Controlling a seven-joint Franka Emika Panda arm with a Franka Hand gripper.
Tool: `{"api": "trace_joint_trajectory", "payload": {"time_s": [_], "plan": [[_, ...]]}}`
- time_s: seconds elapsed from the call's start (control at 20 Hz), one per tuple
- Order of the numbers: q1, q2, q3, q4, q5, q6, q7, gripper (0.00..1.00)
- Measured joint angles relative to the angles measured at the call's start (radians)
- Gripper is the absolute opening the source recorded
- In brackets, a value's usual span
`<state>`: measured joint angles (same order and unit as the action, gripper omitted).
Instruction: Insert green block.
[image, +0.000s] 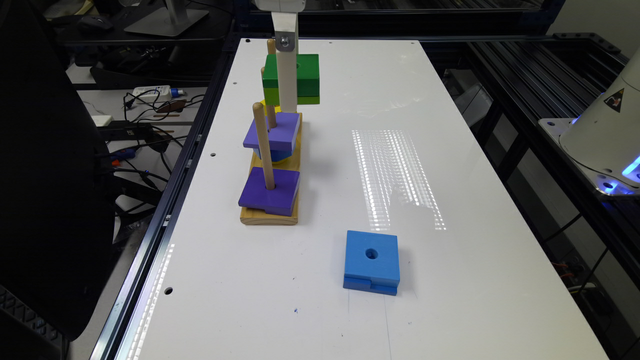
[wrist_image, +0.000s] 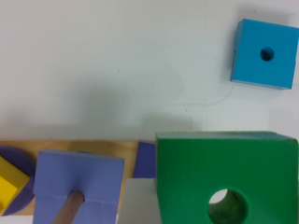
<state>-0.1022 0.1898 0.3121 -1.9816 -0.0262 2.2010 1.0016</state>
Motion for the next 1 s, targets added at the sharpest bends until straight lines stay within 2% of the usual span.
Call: {"api": "trace_joint_trajectory", "payload": {"time_s": [0.55,1.0], "plan": [[0.000,0.007,-0.001,0.002,0.0000,0.026,0.000,0.00],[0.000,0.037,-0.001,0.031,-0.0004,0.046,0.000,0.00]]}}
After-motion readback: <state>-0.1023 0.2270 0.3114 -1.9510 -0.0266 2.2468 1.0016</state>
